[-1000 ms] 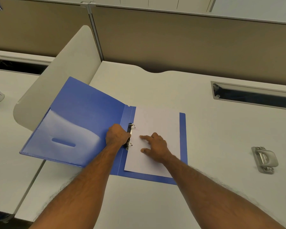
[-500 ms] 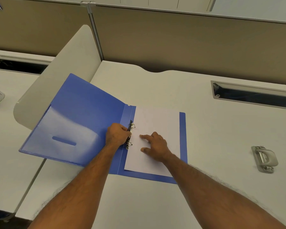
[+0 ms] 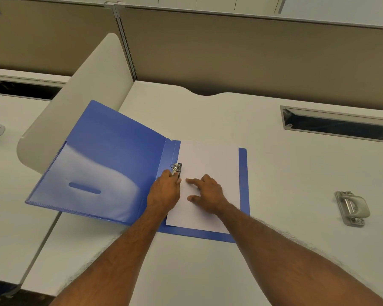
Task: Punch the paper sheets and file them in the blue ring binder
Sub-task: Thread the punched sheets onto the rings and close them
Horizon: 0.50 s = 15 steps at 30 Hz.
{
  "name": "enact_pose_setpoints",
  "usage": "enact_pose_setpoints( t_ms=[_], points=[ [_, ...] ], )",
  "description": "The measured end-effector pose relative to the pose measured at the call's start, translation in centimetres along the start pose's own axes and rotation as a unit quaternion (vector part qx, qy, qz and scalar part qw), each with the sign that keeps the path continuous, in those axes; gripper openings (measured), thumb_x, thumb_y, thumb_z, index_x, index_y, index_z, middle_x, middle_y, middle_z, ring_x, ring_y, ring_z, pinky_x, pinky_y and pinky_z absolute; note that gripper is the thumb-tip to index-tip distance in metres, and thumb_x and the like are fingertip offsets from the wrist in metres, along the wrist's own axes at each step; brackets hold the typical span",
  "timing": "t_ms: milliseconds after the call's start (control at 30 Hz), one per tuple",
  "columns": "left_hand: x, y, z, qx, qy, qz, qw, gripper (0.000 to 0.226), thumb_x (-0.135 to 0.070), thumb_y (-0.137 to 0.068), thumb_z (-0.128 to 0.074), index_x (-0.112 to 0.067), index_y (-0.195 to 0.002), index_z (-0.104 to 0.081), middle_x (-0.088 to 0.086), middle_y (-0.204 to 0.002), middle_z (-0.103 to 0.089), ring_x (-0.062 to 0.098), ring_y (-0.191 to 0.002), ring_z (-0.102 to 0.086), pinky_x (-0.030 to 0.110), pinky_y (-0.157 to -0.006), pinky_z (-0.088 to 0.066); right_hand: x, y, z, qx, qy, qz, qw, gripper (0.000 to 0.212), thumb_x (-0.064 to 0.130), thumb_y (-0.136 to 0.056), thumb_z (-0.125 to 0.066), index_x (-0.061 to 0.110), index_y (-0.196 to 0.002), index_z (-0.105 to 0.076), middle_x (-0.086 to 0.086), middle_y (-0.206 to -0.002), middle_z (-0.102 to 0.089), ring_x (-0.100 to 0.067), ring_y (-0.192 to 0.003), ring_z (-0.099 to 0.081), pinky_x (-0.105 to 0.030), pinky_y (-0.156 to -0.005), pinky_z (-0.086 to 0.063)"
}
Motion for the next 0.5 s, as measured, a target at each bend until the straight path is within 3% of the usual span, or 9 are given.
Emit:
enact_pose_setpoints(
  t_ms=[200,333,433,500],
  points=[
    [0.2,-0.6,-0.1,0.005,0.026,0.047,0.999,0.034,-0.034,-0.096,-0.047,-0.01,-0.117,-0.059,0.003,-0.093,-0.053,0.014,-0.073,-0.049,0.025,-0.064,-0.042,0.0,0.0,0.1,0.001,0.002,-0.001,1.0,0.06,0.045,-0.088,-0.061,0.037,-0.142,-0.038,-0.003,-0.125,-0.048,-0.021,-0.116,-0.046,-0.033,-0.099,-0.038],
    [-0.2,-0.7,0.2,0.011,0.035,0.053,0.998,0.03,-0.027,-0.094,-0.053,-0.012,-0.116,-0.066,0.011,-0.104,-0.062,0.026,-0.086,-0.062,0.027,-0.067,-0.046,0.1,0.7,0.1,-0.013,-0.031,-0.005,0.999,0.058,0.043,-0.086,-0.064,0.031,-0.139,-0.045,-0.003,-0.123,-0.052,-0.021,-0.115,-0.049,-0.034,-0.1,-0.039],
    [0.2,-0.8,0.1,-0.006,0.1,0.086,0.991,0.025,-0.024,-0.091,-0.059,-0.011,-0.109,-0.071,0.011,-0.098,-0.069,0.027,-0.081,-0.066,0.031,-0.068,-0.054,-0.7,2.8,0.0,-0.124,-0.083,-0.055,0.987,0.051,0.038,-0.083,-0.067,0.025,-0.13,-0.053,-0.003,-0.123,-0.053,-0.022,-0.115,-0.05,-0.036,-0.1,-0.038],
    [0.4,-0.8,0.2,-0.013,0.147,0.106,0.983,0.023,-0.022,-0.089,-0.062,-0.01,-0.106,-0.073,0.011,-0.095,-0.072,0.026,-0.078,-0.067,0.032,-0.069,-0.056,-2.3,4.9,0.4,-0.232,-0.084,-0.158,0.956,0.052,0.038,-0.081,-0.067,0.022,-0.128,-0.053,-0.005,-0.124,-0.05,-0.025,-0.118,-0.047,-0.04,-0.098,-0.036]
  ],
)
Point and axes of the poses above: each hand's wrist, its own y-axis away from the middle knuckle, its own z-axis out of the back of the hand, x = y × z, the point moved 3 cm from there along -y, towards the middle knuckle
